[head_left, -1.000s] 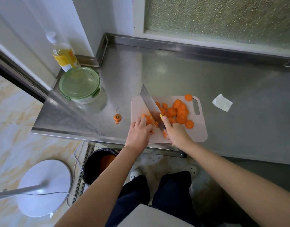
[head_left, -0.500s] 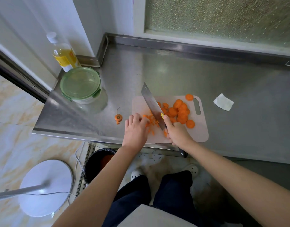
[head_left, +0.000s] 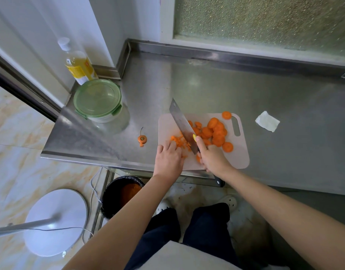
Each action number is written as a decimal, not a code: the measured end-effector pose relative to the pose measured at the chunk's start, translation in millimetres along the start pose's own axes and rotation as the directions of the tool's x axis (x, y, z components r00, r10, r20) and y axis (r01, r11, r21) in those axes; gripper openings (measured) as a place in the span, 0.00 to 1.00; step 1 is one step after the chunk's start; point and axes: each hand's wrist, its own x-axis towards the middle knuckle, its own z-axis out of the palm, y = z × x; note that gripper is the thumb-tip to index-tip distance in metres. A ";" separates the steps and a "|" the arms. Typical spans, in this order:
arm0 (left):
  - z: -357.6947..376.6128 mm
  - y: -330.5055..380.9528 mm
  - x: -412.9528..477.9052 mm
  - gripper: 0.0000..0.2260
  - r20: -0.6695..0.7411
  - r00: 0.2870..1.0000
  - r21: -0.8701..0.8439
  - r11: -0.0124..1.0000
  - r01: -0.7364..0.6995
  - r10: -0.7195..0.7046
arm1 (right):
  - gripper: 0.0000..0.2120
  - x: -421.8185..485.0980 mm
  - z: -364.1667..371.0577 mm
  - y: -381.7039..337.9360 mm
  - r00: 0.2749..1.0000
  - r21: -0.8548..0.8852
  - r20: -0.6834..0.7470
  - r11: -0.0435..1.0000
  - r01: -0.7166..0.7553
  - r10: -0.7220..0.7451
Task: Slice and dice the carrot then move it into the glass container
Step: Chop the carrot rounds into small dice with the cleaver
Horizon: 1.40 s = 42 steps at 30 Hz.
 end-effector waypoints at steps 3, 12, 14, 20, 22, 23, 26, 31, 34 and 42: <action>3.1 -4.5 0.8 0.10 -0.043 0.998 -0.006 0.999 -0.045 0.045 | 0.30 0.9 -0.6 0.0 1.000 0.013 0.012 1.000 0.011 -0.011; -5.1 -29.9 9.4 0.10 -0.106 0.986 -0.191 0.970 -0.150 0.132 | 0.30 1.3 -0.4 2.6 1.000 0.023 0.006 1.000 0.017 -0.017; -3.6 -29.2 10.3 0.07 -0.058 0.988 -0.149 0.978 -0.148 0.141 | 0.30 2.7 0.5 2.9 1.000 0.016 -0.004 1.000 0.020 -0.020; -1.3 -28.0 10.5 0.13 0.009 0.997 -0.049 0.995 -0.082 0.082 | 0.32 3.3 0.9 7.5 0.999 0.009 -0.014 0.999 0.042 -0.042; -3.6 -27.0 11.5 0.12 -0.001 0.998 -0.036 0.997 -0.061 0.061 | 0.32 2.7 1.0 8.3 0.999 0.008 -0.021 0.999 0.036 -0.036; -3.9 -27.2 11.8 0.11 -0.009 0.999 -0.041 0.998 -0.046 0.046 | 0.31 3.0 1.0 9.0 0.999 0.010 -0.022 0.999 0.032 -0.032; -6.4 -26.6 10.0 0.12 -0.012 0.999 -0.084 0.996 0.033 -0.034 | 0.31 5.0 1.6 9.9 1.000 0.015 -0.018 1.000 0.021 -0.021; -3.4 -19.4 7.7 0.11 -0.054 0.997 -0.181 0.982 0.048 -0.059 | 0.30 5.7 -0.9 8.2 1.000 0.064 -0.015 0.998 0.006 -0.005; 1.7 -12.2 5.3 0.11 -0.070 0.997 -0.248 0.967 -0.061 0.045 | 0.29 5.5 -2.7 6.8 1.000 0.076 -0.030 0.997 -0.001 0.003; 9.2 -0.9 4.1 0.16 0.107 0.989 -0.047 0.994 -0.097 0.102 | 0.30 3.9 -3.8 10.4 0.999 0.059 -0.034 0.998 -0.013 0.015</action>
